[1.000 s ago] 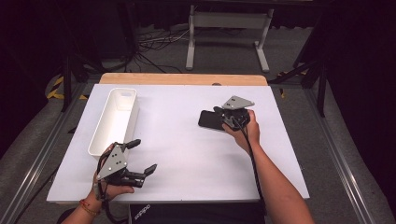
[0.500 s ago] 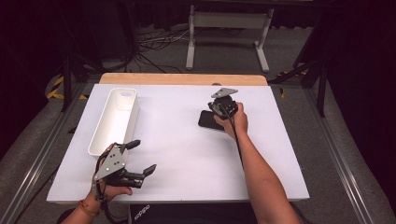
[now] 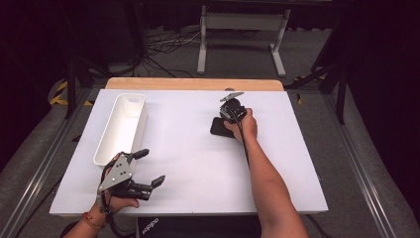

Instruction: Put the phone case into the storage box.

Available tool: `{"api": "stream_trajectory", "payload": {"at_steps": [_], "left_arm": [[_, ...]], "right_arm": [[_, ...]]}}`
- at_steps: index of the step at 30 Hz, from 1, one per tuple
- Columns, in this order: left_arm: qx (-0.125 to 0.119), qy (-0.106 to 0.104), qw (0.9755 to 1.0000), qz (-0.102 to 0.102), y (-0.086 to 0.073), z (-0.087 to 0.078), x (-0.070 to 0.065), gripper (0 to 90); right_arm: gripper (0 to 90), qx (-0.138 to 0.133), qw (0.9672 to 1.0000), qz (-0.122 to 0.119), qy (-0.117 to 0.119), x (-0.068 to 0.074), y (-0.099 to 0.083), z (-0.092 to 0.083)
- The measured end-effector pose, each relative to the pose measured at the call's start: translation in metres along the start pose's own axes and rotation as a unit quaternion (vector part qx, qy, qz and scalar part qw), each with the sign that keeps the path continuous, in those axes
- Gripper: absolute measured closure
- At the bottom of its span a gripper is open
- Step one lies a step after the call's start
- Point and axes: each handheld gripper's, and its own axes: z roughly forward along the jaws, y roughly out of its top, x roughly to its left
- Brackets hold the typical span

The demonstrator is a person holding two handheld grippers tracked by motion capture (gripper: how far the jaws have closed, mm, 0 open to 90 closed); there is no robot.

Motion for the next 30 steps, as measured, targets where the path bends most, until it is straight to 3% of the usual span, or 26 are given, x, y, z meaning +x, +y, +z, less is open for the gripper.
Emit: {"api": "stream_trajectory", "payload": {"at_steps": [11, 14, 16, 21, 30], "left_arm": [[0.007, -0.006, 1.0000, 0.000, 0.000, 0.001, 0.000, 7.4], [0.002, -0.009, 0.9999, -0.007, 0.002, 0.004, -0.002, 7.5], [0.004, -0.013, 0.9999, 0.002, 0.003, 0.006, -0.003, 7.6], [0.007, -0.017, 0.9998, 0.002, 0.001, 0.006, -0.004, 7.3], [0.005, -0.014, 0.9999, 0.005, 0.002, 0.005, -0.004, 7.3]], "right_arm": [[90.0, 0.010, 0.9999, 0.002, 0.002, -0.001, 0.002, 0.005], [90.0, 0.012, 0.9998, 0.007, 0.014, -0.001, 0.002, 0.008], [90.0, 0.028, 0.9993, -0.003, 0.023, 0.001, 0.002, 0.012], [90.0, 0.034, 0.9985, -0.004, 0.042, 0.007, 0.001, 0.008], [90.0, 0.042, 0.9962, -0.035, 0.067, 0.027, -0.005, -0.001]]}}
